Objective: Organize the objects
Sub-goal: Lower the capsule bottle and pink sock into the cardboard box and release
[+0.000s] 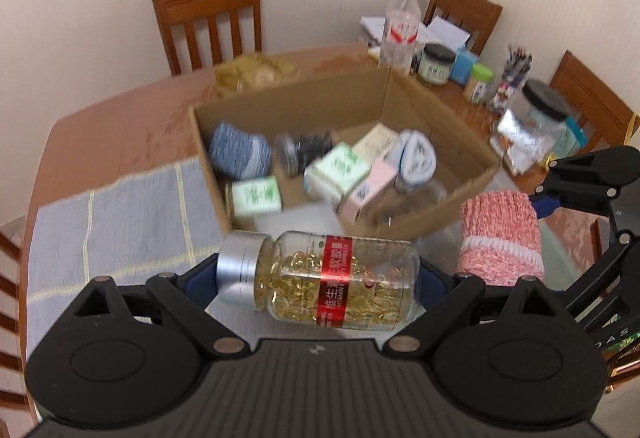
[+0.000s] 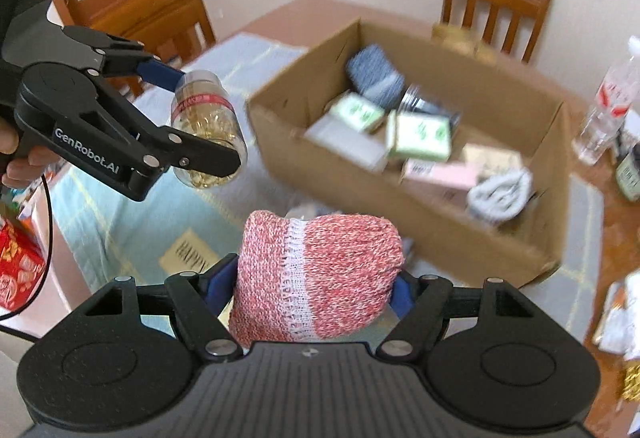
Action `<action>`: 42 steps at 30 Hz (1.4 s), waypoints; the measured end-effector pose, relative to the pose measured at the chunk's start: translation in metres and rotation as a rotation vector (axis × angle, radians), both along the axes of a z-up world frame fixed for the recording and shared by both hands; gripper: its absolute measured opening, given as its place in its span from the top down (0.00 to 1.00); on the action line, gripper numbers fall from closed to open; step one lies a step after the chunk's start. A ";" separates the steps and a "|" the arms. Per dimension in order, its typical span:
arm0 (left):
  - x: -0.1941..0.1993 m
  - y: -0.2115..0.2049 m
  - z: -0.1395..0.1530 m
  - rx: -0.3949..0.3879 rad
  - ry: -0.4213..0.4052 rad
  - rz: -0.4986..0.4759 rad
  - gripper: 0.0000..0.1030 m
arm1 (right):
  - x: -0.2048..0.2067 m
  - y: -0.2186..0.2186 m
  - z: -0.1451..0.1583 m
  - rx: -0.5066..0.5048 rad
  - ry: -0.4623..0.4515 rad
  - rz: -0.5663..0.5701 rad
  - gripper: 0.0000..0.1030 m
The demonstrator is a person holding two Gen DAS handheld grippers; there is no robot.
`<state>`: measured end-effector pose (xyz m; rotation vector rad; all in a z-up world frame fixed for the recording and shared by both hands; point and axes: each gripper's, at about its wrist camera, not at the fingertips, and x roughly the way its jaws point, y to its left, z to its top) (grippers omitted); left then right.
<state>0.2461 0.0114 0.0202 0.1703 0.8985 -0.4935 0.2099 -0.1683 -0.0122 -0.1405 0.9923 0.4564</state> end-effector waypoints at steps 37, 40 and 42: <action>0.121 -0.040 -0.028 0.014 0.043 0.046 0.06 | 0.150 -0.100 0.011 -0.052 -0.135 -0.255 0.00; 0.117 -0.038 -0.019 0.007 0.035 0.057 0.06 | 0.145 -0.100 0.014 -0.053 -0.136 -0.256 0.00; 0.111 -0.036 -0.014 0.001 0.029 0.062 0.05 | 0.141 -0.099 0.018 -0.045 -0.138 -0.261 0.00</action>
